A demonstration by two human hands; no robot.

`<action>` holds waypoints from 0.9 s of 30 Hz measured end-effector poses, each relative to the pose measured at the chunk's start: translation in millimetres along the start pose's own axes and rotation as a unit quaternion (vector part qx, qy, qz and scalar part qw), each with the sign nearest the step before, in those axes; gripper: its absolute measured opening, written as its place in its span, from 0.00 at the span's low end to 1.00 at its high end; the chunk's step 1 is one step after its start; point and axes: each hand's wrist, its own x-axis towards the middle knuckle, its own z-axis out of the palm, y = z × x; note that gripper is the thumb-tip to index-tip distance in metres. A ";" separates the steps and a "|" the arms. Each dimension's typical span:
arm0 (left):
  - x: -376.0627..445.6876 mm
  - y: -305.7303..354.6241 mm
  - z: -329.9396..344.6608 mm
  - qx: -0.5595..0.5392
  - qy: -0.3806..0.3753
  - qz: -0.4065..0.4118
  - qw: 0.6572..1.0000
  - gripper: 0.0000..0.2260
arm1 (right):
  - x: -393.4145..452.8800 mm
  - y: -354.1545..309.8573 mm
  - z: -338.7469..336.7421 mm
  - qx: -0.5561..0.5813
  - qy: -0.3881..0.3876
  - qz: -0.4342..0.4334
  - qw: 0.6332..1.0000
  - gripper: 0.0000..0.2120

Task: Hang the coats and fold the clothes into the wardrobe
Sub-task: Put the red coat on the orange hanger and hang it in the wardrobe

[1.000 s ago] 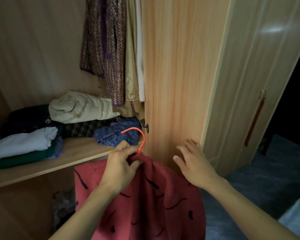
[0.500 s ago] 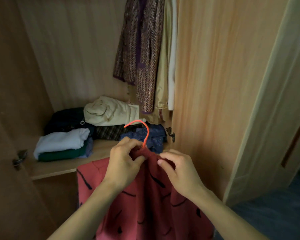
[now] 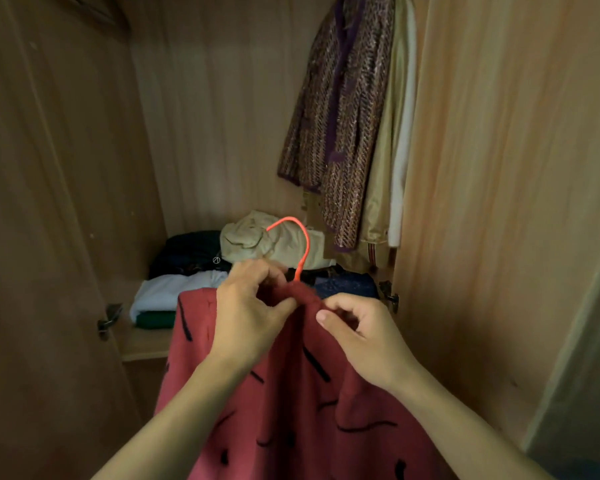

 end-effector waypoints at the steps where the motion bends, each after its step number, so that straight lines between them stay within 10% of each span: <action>1: -0.9 -0.8 -1.1 0.048 0.033 0.009 0.998 0.13 | 0.3 -0.2 5.1 0.005 0.010 0.001 1.000 0.07; 19: -21.5 -1.1 -33.9 -0.046 0.003 -0.207 0.977 0.12 | 12.2 -20.3 90.4 -0.048 0.068 -0.092 0.992 0.11; 27: -2.1 -38.7 -65.4 -0.049 -0.047 -0.284 0.956 0.06 | 21.9 -40.7 102.3 0.045 -0.144 -0.009 0.988 0.11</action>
